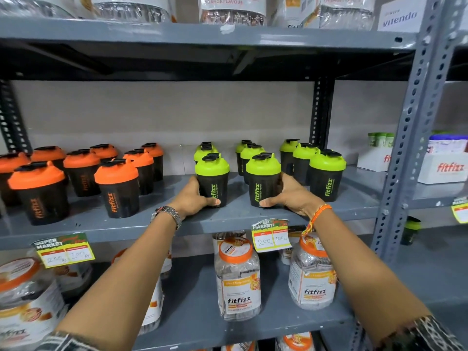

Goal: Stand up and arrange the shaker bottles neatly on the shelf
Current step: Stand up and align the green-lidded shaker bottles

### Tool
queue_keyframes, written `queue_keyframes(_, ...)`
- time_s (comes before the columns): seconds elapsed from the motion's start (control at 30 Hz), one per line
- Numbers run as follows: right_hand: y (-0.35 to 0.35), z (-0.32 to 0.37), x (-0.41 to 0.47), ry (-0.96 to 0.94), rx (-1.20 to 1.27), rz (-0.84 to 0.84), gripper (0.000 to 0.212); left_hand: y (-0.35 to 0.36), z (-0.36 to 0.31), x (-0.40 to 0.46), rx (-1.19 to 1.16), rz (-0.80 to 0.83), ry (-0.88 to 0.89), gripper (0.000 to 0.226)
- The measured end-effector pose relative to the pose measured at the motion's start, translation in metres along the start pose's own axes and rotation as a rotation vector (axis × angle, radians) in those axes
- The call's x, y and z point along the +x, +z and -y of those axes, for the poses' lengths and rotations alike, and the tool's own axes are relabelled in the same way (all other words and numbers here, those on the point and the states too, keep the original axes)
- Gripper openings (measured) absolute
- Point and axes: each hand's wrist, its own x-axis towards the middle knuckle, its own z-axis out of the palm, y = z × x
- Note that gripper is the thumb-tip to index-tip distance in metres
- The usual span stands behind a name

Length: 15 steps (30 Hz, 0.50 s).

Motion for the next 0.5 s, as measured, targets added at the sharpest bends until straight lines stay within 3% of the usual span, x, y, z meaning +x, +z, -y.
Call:
queue_keyframes(0.2, -0.001, 0.000, 0.000, 0.032, 0.134, 0.000, 0.075, -0.003, 0.008, -0.003, 0.024, -0.038, 0.047, 0.080)
queue_keyframes(0.5, -0.001, -0.008, -0.005, 0.025, 0.120, -0.066, 0.063, 0.001, 0.012, -0.012, 0.183, -0.145, 0.100, 0.078)
